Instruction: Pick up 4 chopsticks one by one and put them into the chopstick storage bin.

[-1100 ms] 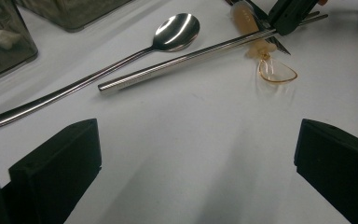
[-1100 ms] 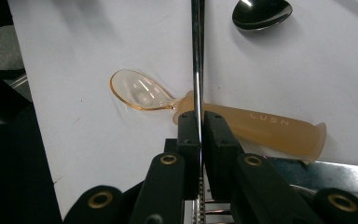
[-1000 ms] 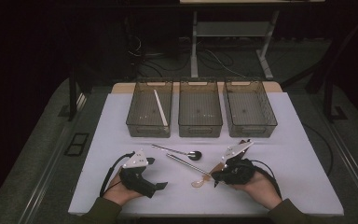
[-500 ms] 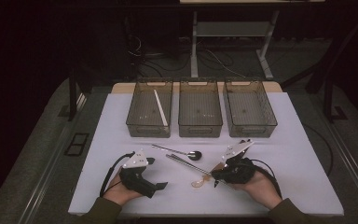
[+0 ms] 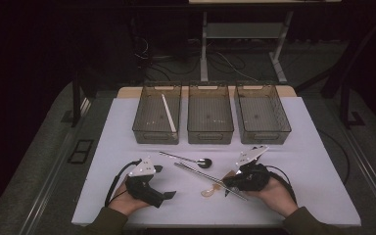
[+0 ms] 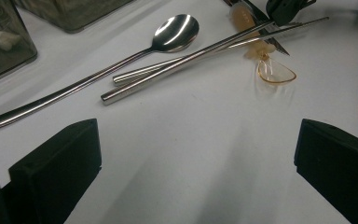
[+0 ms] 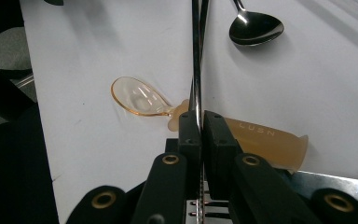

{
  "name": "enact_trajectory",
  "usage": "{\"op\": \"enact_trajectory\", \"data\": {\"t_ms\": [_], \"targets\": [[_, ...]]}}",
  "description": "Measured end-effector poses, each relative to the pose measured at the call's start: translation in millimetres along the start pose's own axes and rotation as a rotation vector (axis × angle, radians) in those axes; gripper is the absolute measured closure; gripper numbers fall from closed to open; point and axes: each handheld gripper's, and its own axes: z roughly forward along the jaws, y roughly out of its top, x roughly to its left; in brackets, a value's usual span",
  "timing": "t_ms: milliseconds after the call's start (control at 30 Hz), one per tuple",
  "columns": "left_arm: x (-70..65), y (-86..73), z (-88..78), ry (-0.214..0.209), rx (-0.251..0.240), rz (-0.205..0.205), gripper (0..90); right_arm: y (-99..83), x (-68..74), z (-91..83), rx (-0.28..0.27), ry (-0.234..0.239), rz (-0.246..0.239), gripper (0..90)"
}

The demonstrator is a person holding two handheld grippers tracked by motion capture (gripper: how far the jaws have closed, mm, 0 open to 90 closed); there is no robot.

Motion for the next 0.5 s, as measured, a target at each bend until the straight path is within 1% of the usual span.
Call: {"op": "enact_trajectory", "data": {"t_ms": [100, 233, 300, 367, 500], "targets": [[0.0, 0.0, -0.1, 0.000, 0.000, 0.000, 0.0, -0.2, -2.4, -2.1, -0.017, 0.014, 0.004, 86.5], [-0.1, 0.1, -0.1, 0.000, 0.000, 0.001, 0.0, -1.9, -6.2, -4.9, -0.035, 0.014, -0.011, 86.5], [-0.2, 0.1, -0.1, 0.000, -0.001, 0.001, 0.0, -2.2, -8.0, -6.7, -0.045, 0.016, -0.010, 86.5], [-0.2, 0.1, -0.2, 0.000, -0.001, 0.001, 0.0, -2.4, -9.4, -8.4, -0.059, 0.022, 0.001, 86.6], [0.0, 0.1, -0.2, 0.000, 0.000, 0.001, 0.0, -2.7, -11.9, -13.5, -0.097, 0.025, 0.008, 86.6]]}}
